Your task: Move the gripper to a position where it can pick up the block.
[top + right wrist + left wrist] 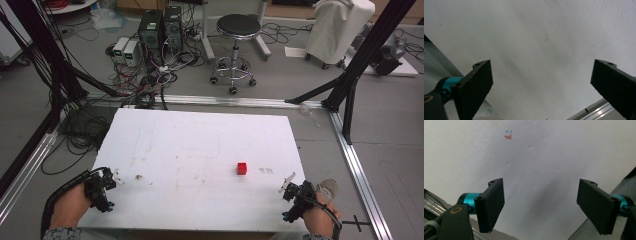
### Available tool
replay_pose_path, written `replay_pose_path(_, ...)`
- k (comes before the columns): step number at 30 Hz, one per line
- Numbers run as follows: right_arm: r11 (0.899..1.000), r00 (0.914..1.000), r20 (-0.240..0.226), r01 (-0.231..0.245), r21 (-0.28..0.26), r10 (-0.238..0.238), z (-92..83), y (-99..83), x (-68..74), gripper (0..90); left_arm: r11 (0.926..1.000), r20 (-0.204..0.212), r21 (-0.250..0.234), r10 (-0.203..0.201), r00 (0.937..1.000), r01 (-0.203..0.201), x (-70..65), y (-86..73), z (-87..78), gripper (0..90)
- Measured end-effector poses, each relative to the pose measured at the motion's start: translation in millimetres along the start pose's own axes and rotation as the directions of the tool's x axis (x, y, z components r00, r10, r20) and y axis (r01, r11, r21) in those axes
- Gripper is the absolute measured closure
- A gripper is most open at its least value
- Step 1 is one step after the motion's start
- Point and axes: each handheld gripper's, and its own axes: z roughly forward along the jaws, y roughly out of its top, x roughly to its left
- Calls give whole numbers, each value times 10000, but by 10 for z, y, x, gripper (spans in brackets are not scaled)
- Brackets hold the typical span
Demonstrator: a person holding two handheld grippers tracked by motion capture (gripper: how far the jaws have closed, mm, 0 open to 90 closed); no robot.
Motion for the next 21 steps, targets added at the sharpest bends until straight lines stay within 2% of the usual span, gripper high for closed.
replay_pose_path(13,9999,10000,14,-57,-100,57,-13,-5,4,34,10000,-105,-69,-20,9999,20,-1,1,5,226)
replay_pose_path(21,9999,9999,38,137,-45,-137,-1,14,-11,34,10000,-81,-33,-12,10000,12,9,-14,-2,228)
